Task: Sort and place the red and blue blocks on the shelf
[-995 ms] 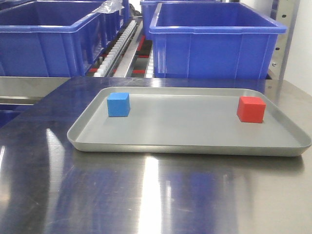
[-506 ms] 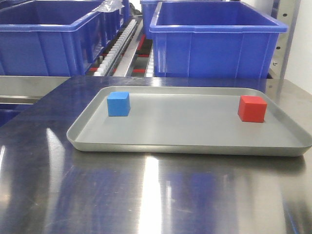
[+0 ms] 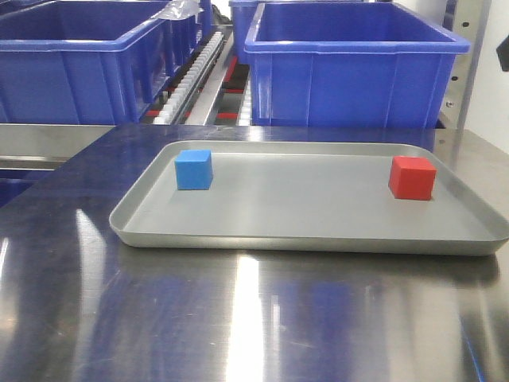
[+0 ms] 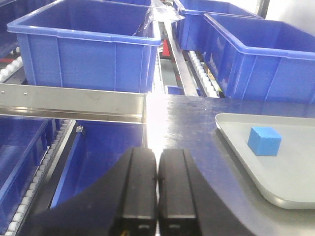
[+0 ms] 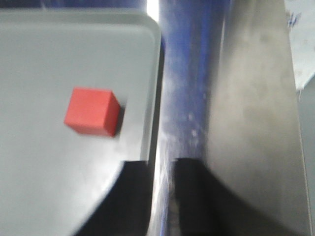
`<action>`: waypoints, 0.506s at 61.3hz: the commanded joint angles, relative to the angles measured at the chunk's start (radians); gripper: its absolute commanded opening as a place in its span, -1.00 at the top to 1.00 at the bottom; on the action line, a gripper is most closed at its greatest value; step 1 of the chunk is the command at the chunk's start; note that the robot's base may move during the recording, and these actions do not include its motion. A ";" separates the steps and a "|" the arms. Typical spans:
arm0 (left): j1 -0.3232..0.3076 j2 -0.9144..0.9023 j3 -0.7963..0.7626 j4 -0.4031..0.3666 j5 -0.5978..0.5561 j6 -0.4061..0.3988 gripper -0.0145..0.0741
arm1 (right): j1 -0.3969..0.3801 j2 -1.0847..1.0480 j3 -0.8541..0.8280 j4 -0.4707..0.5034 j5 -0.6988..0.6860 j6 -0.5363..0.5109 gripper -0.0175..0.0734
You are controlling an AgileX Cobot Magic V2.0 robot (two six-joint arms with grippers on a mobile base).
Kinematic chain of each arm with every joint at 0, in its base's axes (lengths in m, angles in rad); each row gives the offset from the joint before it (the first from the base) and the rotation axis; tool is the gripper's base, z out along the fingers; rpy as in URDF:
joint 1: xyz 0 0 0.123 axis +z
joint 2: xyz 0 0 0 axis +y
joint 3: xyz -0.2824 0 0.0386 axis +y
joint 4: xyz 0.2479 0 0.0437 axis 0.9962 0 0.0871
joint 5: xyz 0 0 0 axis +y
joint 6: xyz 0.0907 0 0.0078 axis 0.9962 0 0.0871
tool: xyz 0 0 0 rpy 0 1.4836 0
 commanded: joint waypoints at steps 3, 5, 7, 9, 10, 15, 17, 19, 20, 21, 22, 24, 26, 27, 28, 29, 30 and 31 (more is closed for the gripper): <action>0.004 -0.025 0.034 -0.006 -0.085 -0.005 0.36 | -0.002 -0.014 -0.075 -0.001 0.044 0.000 -0.56; 0.004 -0.025 0.034 -0.006 -0.085 -0.005 0.36 | -0.002 -0.013 -0.086 -0.001 0.055 0.000 -0.54; 0.004 -0.025 0.034 -0.006 -0.085 -0.005 0.36 | -0.002 -0.012 -0.102 -0.001 0.070 0.000 -0.52; 0.004 -0.025 0.034 -0.006 -0.085 -0.005 0.36 | -0.002 -0.009 -0.115 -0.001 0.082 0.000 -0.50; 0.004 -0.025 0.034 -0.006 -0.085 -0.005 0.36 | -0.002 -0.005 -0.127 -0.001 0.089 0.000 -0.49; 0.004 -0.025 0.034 -0.006 -0.085 -0.005 0.36 | 0.007 0.012 -0.169 -0.001 0.135 0.000 -0.46; 0.004 -0.025 0.034 -0.006 -0.085 -0.005 0.36 | 0.017 0.023 -0.189 -0.001 0.151 0.000 -0.46; 0.004 -0.025 0.034 -0.006 -0.085 -0.005 0.36 | 0.030 0.036 -0.210 -0.001 0.163 0.000 -0.46; 0.004 -0.025 0.034 -0.006 -0.085 -0.005 0.36 | 0.037 0.044 -0.222 -0.001 0.167 0.000 -0.46; 0.004 -0.025 0.034 -0.006 -0.085 -0.005 0.36 | 0.043 0.050 -0.231 -0.001 0.175 0.000 -0.46; 0.004 -0.025 0.034 -0.006 -0.085 -0.005 0.36 | 0.049 0.056 -0.239 -0.001 0.179 0.000 -0.46; 0.004 -0.025 0.034 -0.006 -0.085 -0.005 0.36 | 0.061 0.073 -0.261 -0.001 0.191 0.000 -0.46; 0.004 -0.025 0.034 -0.006 -0.085 -0.005 0.36 | 0.070 0.088 -0.278 -0.001 0.198 0.000 -0.46; 0.004 -0.025 0.034 -0.006 -0.085 -0.005 0.36 | 0.073 0.099 -0.292 -0.001 0.201 0.000 -0.46; 0.004 -0.025 0.034 -0.006 -0.085 -0.005 0.36 | 0.079 0.108 -0.300 -0.001 0.205 0.000 -0.46; 0.004 -0.025 0.034 -0.006 -0.085 -0.005 0.36 | 0.083 0.120 -0.313 -0.001 0.207 0.000 -0.46; 0.004 -0.025 0.034 -0.006 -0.085 -0.005 0.36 | 0.089 0.128 -0.322 -0.001 0.210 0.000 -0.46; 0.004 -0.025 0.034 -0.006 -0.085 -0.005 0.36 | 0.092 0.140 -0.334 -0.001 0.212 0.000 -0.46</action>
